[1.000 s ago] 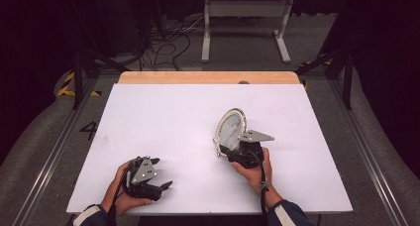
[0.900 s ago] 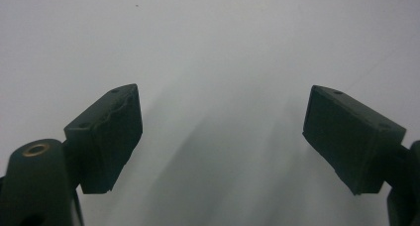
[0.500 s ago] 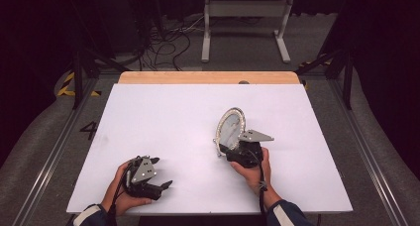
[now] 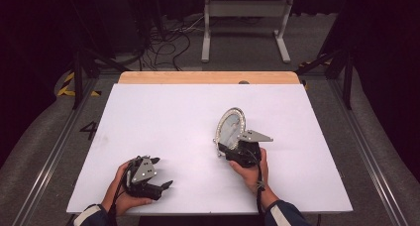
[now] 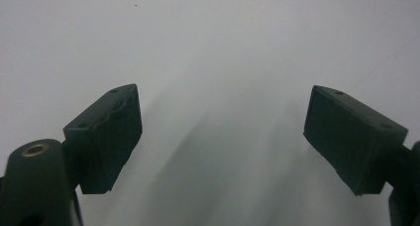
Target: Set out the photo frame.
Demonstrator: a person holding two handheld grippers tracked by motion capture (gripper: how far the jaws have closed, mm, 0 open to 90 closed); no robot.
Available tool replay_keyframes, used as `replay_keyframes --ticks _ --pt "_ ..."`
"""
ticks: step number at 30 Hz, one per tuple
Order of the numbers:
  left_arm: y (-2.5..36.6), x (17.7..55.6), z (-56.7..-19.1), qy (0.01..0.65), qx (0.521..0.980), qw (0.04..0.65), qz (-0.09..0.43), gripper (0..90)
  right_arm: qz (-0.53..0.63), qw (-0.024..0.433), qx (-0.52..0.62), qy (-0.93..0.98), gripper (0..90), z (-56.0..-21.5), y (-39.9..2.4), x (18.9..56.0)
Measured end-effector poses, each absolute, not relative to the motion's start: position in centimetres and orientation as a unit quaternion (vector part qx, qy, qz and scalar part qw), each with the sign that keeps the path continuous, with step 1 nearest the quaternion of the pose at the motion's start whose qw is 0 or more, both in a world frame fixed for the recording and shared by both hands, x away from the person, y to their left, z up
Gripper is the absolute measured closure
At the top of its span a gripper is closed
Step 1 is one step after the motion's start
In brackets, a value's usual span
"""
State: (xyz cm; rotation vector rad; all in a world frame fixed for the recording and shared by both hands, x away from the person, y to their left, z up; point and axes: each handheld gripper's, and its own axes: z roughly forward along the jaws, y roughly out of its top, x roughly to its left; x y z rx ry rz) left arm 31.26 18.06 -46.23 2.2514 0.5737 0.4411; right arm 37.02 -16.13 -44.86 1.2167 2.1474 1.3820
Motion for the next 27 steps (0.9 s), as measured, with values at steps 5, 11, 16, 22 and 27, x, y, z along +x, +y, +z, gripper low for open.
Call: replay_keyframes --ticks 5,11,16,22,27 --pt "18.0 31.3 -46.2 0.225 0.881 0.38 0.17 15.6 0.486 0.137 0.417 0.756 68.1 -44.8 -16.6 37.1" --pt "17.8 31.3 -46.3 0.225 0.88 0.385 0.165 15.7 0.485 0.128 0.407 0.764 70.0 -44.7 -17.0 37.2" --pt "17.0 32.4 -45.6 0.223 0.872 0.407 0.157 15.9 0.484 0.115 0.401 0.769 72.8 -44.6 -17.3 37.2" --pt "15.1 35.8 -44.7 0.228 0.862 0.436 0.124 16.1 0.477 0.112 0.392 0.778 74.6 -44.4 -17.5 37.2" --pt "12.3 38.9 -44.4 0.221 0.857 0.454 0.102 16.4 0.477 0.103 0.387 0.782 74.5 -44.3 -17.7 37.4"
